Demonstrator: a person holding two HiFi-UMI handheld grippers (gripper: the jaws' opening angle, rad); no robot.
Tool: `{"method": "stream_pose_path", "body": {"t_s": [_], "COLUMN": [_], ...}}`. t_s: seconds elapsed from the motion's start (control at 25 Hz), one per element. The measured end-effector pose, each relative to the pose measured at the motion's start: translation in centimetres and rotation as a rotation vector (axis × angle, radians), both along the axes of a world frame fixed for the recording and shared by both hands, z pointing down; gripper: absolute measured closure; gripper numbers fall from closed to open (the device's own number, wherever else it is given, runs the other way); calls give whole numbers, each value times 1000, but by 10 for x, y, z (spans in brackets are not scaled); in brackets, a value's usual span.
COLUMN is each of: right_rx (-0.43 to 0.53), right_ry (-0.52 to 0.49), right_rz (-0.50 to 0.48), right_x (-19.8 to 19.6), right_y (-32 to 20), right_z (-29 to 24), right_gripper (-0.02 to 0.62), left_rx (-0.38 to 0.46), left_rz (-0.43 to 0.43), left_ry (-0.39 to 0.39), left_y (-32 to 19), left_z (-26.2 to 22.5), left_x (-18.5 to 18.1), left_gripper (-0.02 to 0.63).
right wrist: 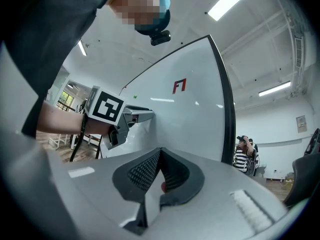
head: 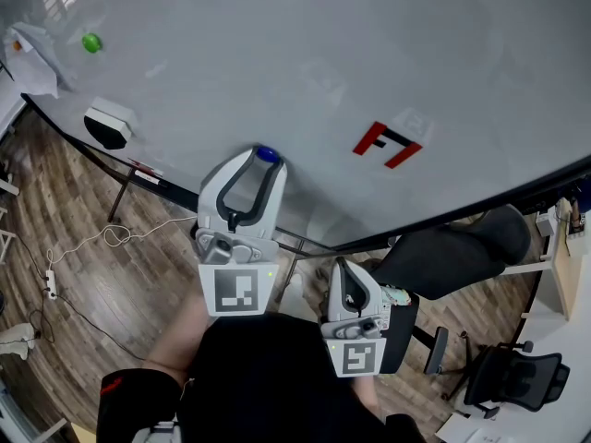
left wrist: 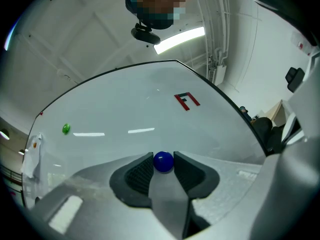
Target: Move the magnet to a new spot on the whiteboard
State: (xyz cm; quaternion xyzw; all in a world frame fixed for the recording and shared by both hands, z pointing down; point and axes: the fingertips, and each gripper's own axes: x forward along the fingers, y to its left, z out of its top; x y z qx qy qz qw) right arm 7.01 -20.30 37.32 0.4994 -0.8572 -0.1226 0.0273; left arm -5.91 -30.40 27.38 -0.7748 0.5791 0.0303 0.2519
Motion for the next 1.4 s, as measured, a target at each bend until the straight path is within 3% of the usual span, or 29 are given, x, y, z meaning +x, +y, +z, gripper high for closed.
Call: {"method": "stream_pose_path", "body": {"t_s": [0.68, 0.92, 1.4], "right_rx": [6, 10, 21], "right_ry": [-12, -7, -17], "right_rz": [9, 10, -6], "right_x": [0, 1, -6], "right_y": [4, 8, 21], "right_z": [-2, -2, -5], "right_gripper": [597, 597, 597], "left_rx": [-17, 31, 32], "left_rz": [16, 25, 28], "left_ry": [-1, -20, -23], "left_y": [0, 13, 34], "left_z": [1, -6, -7], "left_x": [-1, 7, 2], "left_gripper": [477, 477, 477]}}
